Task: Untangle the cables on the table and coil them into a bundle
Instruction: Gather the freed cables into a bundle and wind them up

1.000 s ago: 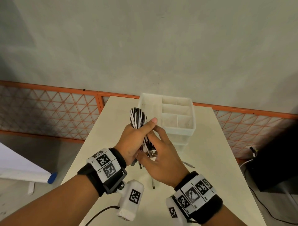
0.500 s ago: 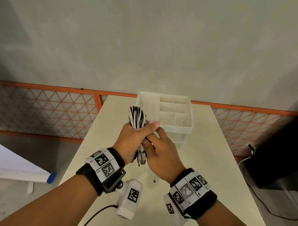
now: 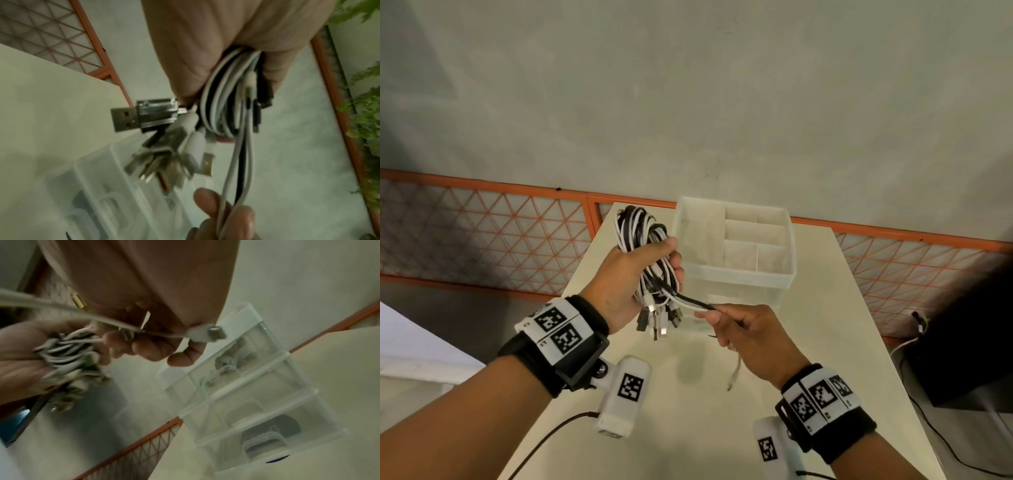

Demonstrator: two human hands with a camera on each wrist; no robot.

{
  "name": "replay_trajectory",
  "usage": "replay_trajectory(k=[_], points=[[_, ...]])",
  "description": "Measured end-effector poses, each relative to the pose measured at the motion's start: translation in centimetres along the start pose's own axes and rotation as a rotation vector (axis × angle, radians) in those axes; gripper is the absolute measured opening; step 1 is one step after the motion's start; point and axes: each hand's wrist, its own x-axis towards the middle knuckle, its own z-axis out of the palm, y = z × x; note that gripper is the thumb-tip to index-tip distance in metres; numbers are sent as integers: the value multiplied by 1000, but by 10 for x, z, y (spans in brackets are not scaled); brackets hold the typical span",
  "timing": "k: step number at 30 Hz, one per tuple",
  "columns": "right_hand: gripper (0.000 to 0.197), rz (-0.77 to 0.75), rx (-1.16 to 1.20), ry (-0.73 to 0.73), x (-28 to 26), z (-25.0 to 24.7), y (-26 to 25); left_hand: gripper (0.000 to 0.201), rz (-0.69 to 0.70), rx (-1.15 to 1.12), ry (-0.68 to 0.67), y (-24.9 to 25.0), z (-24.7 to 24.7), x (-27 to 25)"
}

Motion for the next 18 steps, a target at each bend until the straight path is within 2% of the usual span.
replay_trajectory(k=[2, 5, 7, 9, 11, 14, 16, 18], points=[[15, 48, -45, -36, 4, -7, -1, 11, -85, 175, -134, 2, -2, -5], [14, 103, -97, 7, 14, -20, -6, 13, -192, 552, -283, -8, 2, -6], [18, 74, -171, 33, 18, -22, -16, 8, -222, 656, -307, -18, 8, -7], [17, 32, -253, 59, 21, -17, -24, 13, -206, 665, -307, -27, 13, -7], [19, 1, -292, 68, 21, -9, -28, 17, -158, 624, -287, -33, 16, -7], [24, -23, -309, 76, 20, 1, -28, 10, -162, 514, -205, -37, 21, -11], [28, 19, -292, 113, 21, -3, -28, 8, -177, 471, -113, -37, 22, -8], [22, 63, -264, 130, 21, -11, -29, 13, -166, 371, 7, -37, 19, -4]])
